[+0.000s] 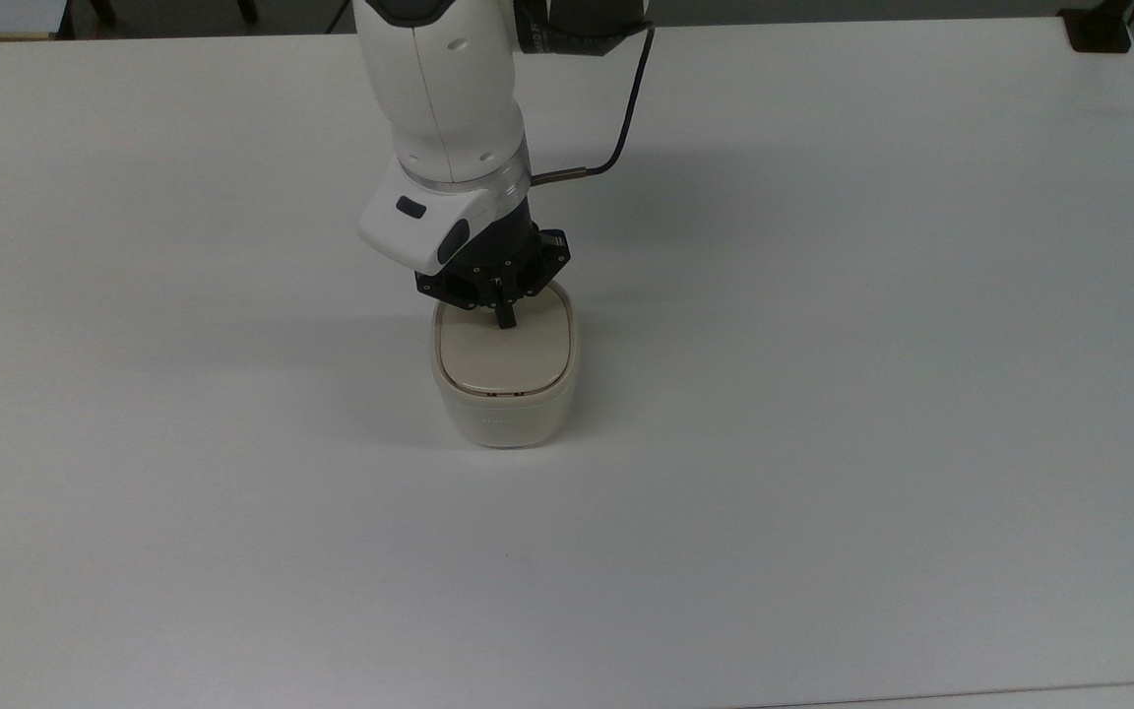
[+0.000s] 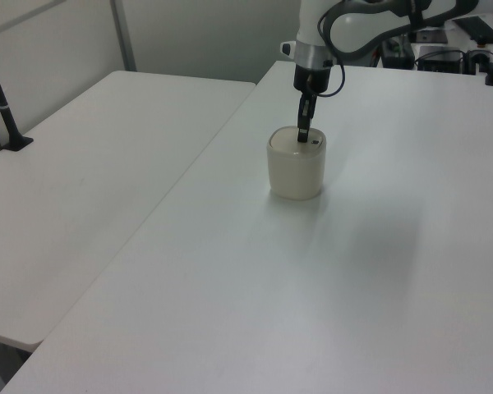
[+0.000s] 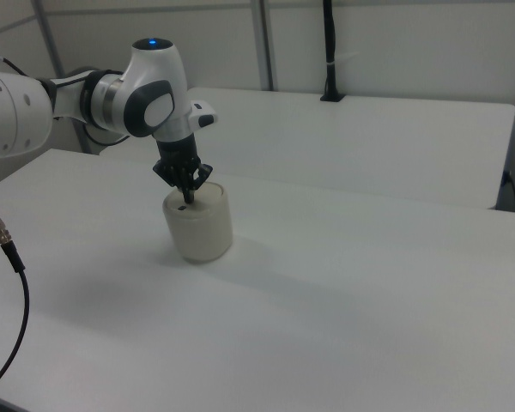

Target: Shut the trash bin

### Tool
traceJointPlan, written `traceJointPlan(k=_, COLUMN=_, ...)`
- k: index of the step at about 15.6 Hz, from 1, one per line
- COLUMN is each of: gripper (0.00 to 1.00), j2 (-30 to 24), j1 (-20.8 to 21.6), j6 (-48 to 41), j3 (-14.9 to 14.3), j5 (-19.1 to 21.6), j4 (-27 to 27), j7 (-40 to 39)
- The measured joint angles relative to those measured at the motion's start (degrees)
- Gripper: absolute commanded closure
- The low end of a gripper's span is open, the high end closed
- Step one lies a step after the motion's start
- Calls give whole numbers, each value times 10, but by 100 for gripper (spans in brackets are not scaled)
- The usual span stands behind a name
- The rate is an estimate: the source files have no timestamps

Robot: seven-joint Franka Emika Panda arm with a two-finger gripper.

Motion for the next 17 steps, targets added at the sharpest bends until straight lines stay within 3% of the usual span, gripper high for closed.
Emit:
traceJointPlan(k=4, gripper=93, j2=-5, j1=2, j6=-13, j3=-1, j5=-4, j4=2, j7=11)
traceJointPlan(k=7, gripper=74, j2=-35, j1=-3, j6=-85, j3=-3, j5=-9, j4=4, j7=22)
traceJointPlan(k=8, gripper=62, j2=-54, j1=-7, j6=-118, j3=-3, j5=-15, j4=4, j7=23)
traceJointPlan(k=10, gripper=11, j2=-96, j1=-13, j6=-183, j3=-4, j5=-39, j4=-1, j7=24)
traceJointPlan(k=11, gripper=0, j2=-117, j1=-14, j6=-206, j3=-4, j5=-56, j4=-9, j7=28)
traceJointPlan(k=14, gripper=0, j2=-174, j1=-16, j6=-221, j3=-4, j5=-86, j4=-54, j7=45)
traceJointPlan(k=17, gripper=0, j2=-209, j1=-32, j6=-221, j3=-5, j5=-89, j4=-76, j7=50)
